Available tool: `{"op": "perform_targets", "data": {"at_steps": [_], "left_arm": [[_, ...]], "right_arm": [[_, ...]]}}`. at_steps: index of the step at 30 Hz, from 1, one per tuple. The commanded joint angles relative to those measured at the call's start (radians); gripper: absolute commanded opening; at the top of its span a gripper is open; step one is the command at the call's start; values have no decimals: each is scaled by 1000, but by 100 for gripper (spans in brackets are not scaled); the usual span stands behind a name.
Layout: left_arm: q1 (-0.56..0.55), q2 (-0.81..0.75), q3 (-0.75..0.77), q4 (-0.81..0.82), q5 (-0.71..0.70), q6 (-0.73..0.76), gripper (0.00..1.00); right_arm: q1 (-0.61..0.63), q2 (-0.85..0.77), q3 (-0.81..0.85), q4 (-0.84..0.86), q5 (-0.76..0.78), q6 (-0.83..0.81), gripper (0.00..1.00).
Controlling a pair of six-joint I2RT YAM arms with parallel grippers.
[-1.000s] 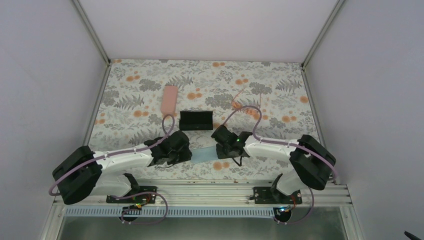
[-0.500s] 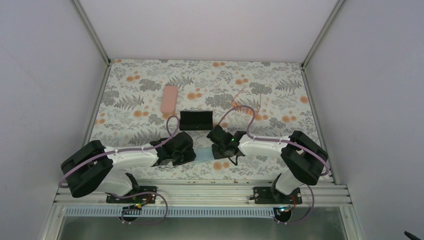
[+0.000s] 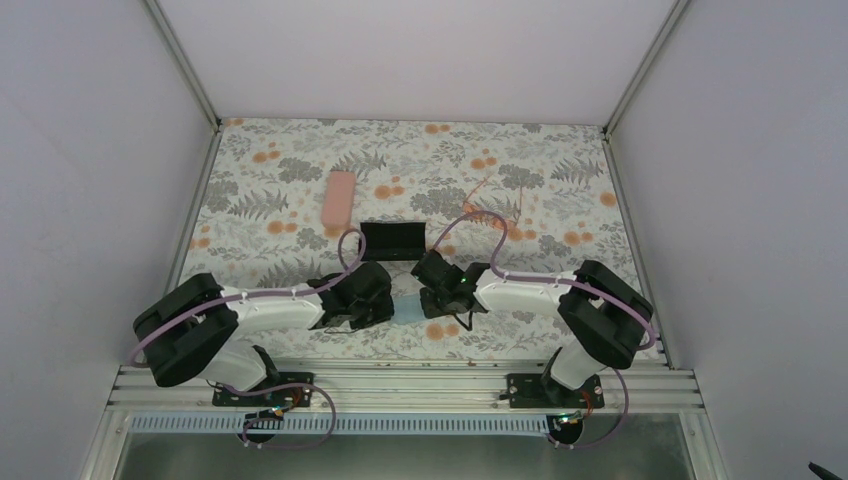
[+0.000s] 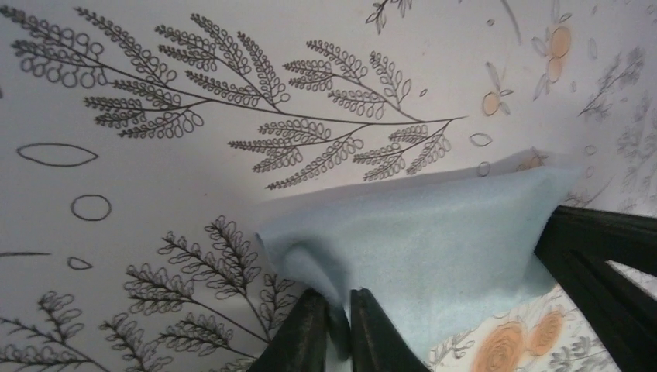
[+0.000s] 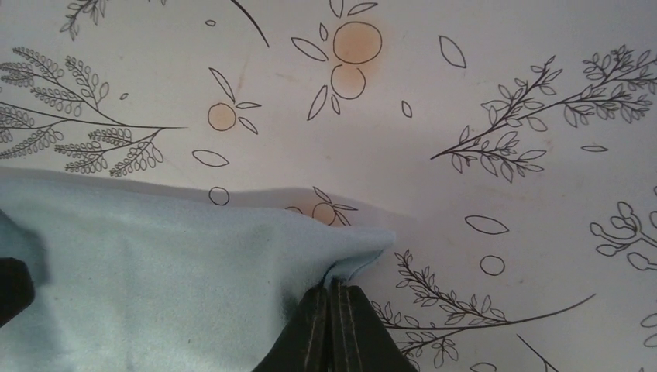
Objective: Organize the sunglasses
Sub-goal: Pick up the glasses cleaning cloth from the center of the board, then place the glasses cleaning cloth in the sunglasses case.
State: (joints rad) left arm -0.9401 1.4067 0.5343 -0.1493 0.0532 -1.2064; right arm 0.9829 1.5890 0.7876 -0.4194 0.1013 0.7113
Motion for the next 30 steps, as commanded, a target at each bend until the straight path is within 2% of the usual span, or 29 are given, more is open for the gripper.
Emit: {"op": "perform_targets", "data": {"at_steps": [1, 3, 15, 21, 30], "left_arm": [[-5, 45, -10, -104, -26, 10, 5], [-5, 38, -6, -110, -37, 16, 2], [35, -64, 141, -229, -92, 158, 2], [121, -88, 226, -274, -73, 272, 2], [284, -12, 371, -314, -46, 467, 2]], "right_arm": [[11, 30, -25, -13, -26, 23, 4], [11, 16, -25, -10, -13, 33, 4], [12, -86, 62, -47, 35, 65, 4], [0, -89, 167, -81, 71, 35, 4], [-67, 46, 387, -86, 139, -32, 4]]}}
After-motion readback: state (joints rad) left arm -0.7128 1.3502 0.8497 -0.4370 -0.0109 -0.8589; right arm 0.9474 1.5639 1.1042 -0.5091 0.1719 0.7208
